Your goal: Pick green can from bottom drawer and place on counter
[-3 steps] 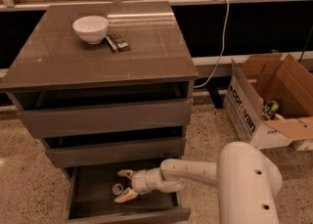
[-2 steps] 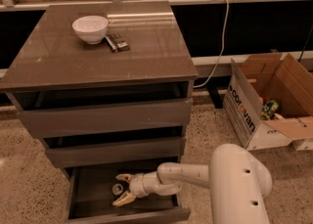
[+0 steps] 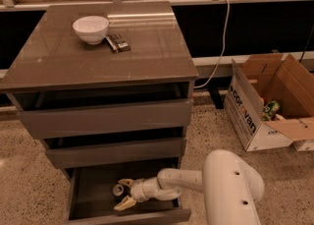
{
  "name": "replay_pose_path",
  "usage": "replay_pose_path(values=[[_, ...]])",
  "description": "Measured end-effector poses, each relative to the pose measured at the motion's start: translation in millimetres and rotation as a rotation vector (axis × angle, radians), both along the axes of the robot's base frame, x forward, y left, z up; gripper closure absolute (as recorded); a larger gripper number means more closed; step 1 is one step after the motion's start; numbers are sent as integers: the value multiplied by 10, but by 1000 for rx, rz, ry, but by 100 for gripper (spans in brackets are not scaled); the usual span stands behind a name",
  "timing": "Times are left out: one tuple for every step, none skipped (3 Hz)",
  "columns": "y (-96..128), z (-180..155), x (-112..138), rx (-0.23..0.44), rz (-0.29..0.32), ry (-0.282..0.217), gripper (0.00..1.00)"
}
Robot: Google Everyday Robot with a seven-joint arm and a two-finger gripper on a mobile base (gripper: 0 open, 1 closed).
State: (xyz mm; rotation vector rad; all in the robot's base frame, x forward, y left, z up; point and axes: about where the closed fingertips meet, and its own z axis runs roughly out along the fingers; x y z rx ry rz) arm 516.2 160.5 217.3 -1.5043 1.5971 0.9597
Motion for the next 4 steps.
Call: replay_pose_path(values=[[-27, -90, 75, 9, -36, 8, 31], [13, -102, 137, 34, -46, 13, 48], [95, -62, 186, 73, -44, 18, 72], [134, 151, 241, 147, -24, 19, 100]])
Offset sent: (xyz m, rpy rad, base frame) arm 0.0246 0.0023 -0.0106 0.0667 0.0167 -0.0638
